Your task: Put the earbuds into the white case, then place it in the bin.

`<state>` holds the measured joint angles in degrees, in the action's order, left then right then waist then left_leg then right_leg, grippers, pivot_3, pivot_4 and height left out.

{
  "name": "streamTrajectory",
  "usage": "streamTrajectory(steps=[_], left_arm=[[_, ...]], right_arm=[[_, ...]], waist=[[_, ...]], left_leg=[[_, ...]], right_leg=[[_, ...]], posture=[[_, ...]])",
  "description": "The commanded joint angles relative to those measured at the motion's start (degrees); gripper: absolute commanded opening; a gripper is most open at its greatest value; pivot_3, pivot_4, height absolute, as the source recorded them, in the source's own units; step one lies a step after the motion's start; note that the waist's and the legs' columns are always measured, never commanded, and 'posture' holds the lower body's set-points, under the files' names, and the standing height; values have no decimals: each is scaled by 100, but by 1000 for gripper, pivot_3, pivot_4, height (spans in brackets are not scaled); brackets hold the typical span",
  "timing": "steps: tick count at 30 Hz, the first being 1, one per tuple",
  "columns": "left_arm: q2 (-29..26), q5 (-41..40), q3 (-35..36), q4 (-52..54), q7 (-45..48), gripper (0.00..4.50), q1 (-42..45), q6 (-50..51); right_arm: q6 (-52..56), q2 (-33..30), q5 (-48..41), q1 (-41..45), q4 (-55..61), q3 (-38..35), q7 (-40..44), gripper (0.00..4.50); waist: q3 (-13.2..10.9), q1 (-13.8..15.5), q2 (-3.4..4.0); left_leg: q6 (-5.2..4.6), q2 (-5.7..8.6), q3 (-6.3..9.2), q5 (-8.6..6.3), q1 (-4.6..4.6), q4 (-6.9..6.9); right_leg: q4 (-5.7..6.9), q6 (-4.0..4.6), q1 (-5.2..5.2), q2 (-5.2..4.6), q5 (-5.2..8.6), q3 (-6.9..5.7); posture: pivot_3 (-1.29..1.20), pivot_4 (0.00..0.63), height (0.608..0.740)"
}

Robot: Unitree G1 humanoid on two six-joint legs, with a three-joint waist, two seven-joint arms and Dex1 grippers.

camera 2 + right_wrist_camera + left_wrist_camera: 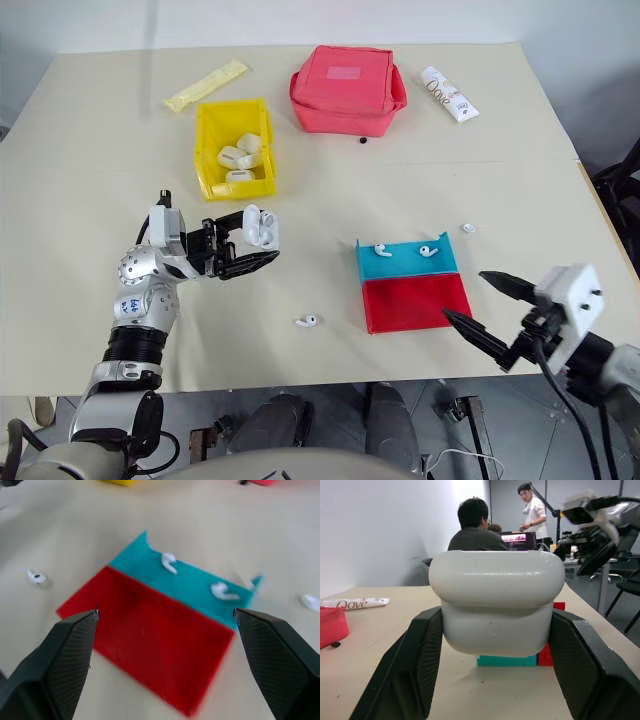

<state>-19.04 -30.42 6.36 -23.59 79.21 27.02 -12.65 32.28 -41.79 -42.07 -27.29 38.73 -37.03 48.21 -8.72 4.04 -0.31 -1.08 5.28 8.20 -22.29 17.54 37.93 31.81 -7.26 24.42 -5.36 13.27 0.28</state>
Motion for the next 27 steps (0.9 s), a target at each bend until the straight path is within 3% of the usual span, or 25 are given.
streamTrajectory(steps=[1, 9, 20, 27], left_arm=[[-62, -12, 68, 35, 26, 2782, -18, -78], [-90, -1, 44, 207, -11, 2782, -46, -47], [-45, 41, -70, 873, -235, 2782, -422, -86], [142, 98, -219, 1329, -541, 2782, -729, -144]], right_arm=[[-93, 86, -225, -244, 353, -428, 41, 4491], [123, 28, -471, -440, 597, -590, -177, 4491], [1111, -994, -786, 607, 718, -51, -858, 4491], [2110, -2288, -301, 2345, -228, 1667, -1042, 4491]], waist=[[0, -3, 0], [-1, 30, 0], [-1, 46, 0], [-4, 49, 3]], left_leg=[[1, -2, -1, 0, 0, -1], [-1, -1, -1, -1, 0, -1], [-1, -4, -7, -3, 0, -2], [-2, -3, -5, -2, 4, 0]], right_leg=[[0, 0, 0, 0, 0, 0], [-1, 0, 1, 0, 0, 1], [-2, 0, 2, -3, 0, 3], [-6, 0, 2, -6, 0, -1]], posture=[[0, 150, 740], [0, 150, 740], [0, 150, 740], [0, 150, 740]])
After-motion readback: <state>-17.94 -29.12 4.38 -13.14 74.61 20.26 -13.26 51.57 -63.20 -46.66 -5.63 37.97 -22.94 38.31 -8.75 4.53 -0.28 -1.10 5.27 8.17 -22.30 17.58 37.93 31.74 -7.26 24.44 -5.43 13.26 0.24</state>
